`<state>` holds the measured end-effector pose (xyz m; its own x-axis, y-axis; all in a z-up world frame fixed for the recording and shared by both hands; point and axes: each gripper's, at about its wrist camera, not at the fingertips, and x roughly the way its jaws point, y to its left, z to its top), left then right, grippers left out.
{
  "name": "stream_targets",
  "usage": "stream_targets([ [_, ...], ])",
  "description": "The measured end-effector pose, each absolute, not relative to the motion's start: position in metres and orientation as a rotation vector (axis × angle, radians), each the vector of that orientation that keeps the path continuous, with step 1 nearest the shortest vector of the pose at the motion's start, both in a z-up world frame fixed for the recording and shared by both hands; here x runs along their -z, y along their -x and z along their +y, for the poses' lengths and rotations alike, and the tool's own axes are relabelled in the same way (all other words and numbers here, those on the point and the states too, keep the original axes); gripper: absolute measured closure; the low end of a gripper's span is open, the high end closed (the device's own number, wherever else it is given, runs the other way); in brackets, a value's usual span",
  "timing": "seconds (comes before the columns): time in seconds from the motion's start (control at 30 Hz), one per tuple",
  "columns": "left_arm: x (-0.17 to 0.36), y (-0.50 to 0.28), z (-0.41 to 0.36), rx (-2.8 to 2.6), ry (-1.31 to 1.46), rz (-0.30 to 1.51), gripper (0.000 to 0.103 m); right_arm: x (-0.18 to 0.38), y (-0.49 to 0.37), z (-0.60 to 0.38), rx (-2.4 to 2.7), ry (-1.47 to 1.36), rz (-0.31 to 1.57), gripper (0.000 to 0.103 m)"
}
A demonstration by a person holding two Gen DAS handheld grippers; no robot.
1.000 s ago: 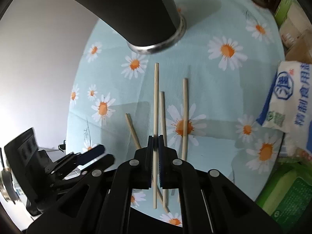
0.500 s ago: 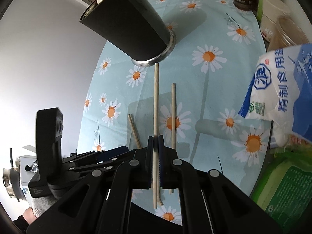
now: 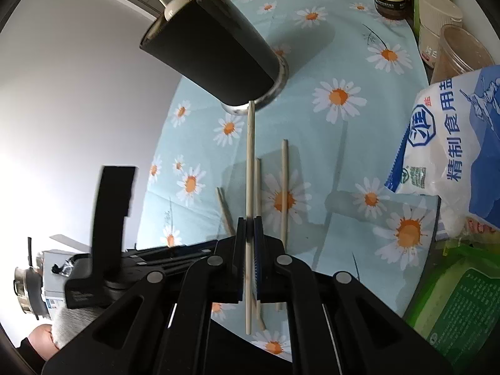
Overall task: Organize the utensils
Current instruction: 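Lift the chopstick with the right gripper while the left gripper grasps another chopstick, then lift both held chopsticks and carry them toward the black holder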
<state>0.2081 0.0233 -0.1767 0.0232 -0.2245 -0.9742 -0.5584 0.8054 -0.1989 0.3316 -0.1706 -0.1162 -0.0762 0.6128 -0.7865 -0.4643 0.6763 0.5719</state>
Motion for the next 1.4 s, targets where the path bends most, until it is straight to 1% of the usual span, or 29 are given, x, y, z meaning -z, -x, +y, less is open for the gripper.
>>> stream_targets([
  [0.27,0.181,-0.227,0.015,-0.382,0.627,1.632,0.078,0.121,-0.335,-0.173,-0.885,-0.18,1.386,0.097],
  [0.5,0.19,-0.261,0.001,-0.422,0.564,1.701,0.078,0.124,-0.34,-0.182,-0.879,-0.215,1.389,0.097],
  [0.57,0.189,-0.264,-0.001,-0.422,0.553,1.703,0.08,0.128,-0.344,-0.186,-0.872,-0.239,1.404,0.097],
  [0.6,0.189,-0.265,-0.001,-0.427,0.548,1.704,0.085,0.129,-0.346,-0.188,-0.866,-0.248,1.405,0.097],
  [0.63,0.19,-0.265,-0.001,-0.432,0.549,1.704,0.089,0.128,-0.347,-0.19,-0.864,-0.251,1.4,0.097],
  [0.73,0.191,-0.265,0.002,-0.444,0.573,1.696,0.095,0.128,-0.351,-0.194,-0.859,-0.259,1.397,0.097],
  [0.83,0.193,-0.264,0.004,-0.44,0.593,1.681,0.098,0.13,-0.351,-0.194,-0.865,-0.257,1.398,0.097],
  [1.0,0.195,-0.263,0.006,-0.428,0.624,1.658,0.099,0.138,-0.348,-0.191,-0.869,-0.257,1.419,0.097],
  [1.1,0.19,-0.264,0.004,-0.42,0.566,1.631,0.099,0.141,-0.346,-0.187,-0.899,-0.272,1.448,0.097],
  [1.27,0.182,-0.265,0.014,-0.407,0.611,1.591,0.099,0.135,-0.344,-0.184,-0.895,-0.275,1.453,0.097],
  [1.4,0.173,-0.26,0.018,-0.367,0.621,1.555,0.099,0.126,-0.341,-0.178,-0.906,-0.262,1.405,0.097],
])
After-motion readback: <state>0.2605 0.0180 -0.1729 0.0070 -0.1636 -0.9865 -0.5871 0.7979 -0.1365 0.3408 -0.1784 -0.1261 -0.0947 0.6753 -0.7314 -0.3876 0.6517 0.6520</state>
